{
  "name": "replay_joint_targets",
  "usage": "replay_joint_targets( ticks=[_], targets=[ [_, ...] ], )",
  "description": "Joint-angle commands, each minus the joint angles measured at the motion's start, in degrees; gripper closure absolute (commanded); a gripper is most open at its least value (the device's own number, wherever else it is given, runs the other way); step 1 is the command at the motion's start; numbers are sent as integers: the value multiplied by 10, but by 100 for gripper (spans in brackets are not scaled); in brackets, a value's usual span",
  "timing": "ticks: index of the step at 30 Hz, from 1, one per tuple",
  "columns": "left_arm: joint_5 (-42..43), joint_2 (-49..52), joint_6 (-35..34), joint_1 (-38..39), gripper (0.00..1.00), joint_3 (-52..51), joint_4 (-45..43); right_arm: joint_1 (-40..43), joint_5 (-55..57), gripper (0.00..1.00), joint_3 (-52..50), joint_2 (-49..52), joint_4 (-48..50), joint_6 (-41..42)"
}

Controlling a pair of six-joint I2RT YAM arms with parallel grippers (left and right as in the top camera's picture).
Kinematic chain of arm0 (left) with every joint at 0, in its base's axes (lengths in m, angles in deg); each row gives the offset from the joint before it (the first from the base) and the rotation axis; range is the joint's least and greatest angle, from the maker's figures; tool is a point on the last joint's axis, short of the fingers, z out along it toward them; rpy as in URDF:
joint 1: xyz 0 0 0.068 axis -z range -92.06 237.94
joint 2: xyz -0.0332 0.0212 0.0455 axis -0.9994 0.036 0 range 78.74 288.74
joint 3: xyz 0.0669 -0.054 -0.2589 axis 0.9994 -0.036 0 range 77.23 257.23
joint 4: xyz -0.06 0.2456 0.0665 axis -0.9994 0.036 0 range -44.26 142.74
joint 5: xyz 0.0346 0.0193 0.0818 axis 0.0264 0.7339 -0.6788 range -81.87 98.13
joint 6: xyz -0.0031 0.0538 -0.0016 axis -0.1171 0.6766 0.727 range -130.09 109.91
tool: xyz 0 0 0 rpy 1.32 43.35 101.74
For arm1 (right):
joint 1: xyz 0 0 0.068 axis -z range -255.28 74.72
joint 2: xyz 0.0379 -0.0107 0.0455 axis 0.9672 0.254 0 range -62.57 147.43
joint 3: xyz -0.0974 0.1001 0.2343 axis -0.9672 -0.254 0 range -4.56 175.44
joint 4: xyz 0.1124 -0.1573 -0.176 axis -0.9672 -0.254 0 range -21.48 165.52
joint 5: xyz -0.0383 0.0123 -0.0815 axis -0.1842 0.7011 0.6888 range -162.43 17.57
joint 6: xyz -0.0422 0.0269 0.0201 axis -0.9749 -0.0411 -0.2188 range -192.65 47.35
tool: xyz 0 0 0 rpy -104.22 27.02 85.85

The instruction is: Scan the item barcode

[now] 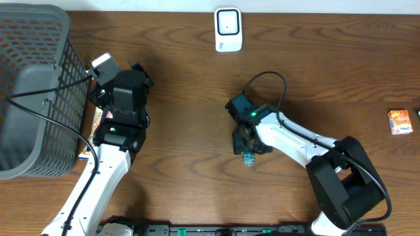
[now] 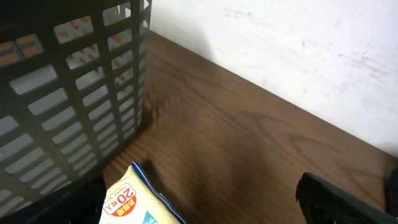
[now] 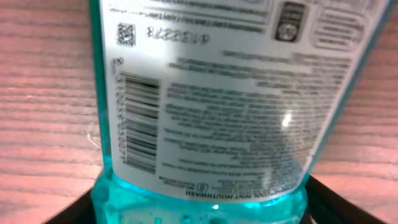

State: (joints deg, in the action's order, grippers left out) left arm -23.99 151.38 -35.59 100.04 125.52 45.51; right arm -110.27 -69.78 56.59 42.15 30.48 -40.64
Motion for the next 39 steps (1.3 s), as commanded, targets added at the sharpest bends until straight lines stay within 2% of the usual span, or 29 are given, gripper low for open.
replay_joint_targets(
  ticks=[1, 13, 21, 24, 28, 29, 35, 39],
  targets=[
    [-14, 3, -1, -3, 2, -3, 0, -3, 11, 44, -2, 10, 1, -3],
    [-14, 3, -1, -3, 2, -4, 0, 9, 13, 49, 38, 9, 3, 6],
    [-14, 3, -1, -3, 2, -4, 3, 4, 36, 43, 52, 10, 4, -22],
    [-14, 3, -1, -3, 2, -4, 3, 4, 65, 36, 39, 10, 1, -30],
    [-14, 3, -1, -3, 2, -4, 3, 4, 45, 14, 42, 9, -9, -30],
    [-14, 3, -1, -3, 2, -4, 3, 4, 32, 12, 45, 9, -10, -30],
    [-14, 3, -1, -3, 2, -4, 3, 5, -70, 5, 62, 7, -37, -28],
    [-14, 3, -2, -3, 2, -4, 7, 7, -102, 7, 62, 7, -90, 14]
  ],
)
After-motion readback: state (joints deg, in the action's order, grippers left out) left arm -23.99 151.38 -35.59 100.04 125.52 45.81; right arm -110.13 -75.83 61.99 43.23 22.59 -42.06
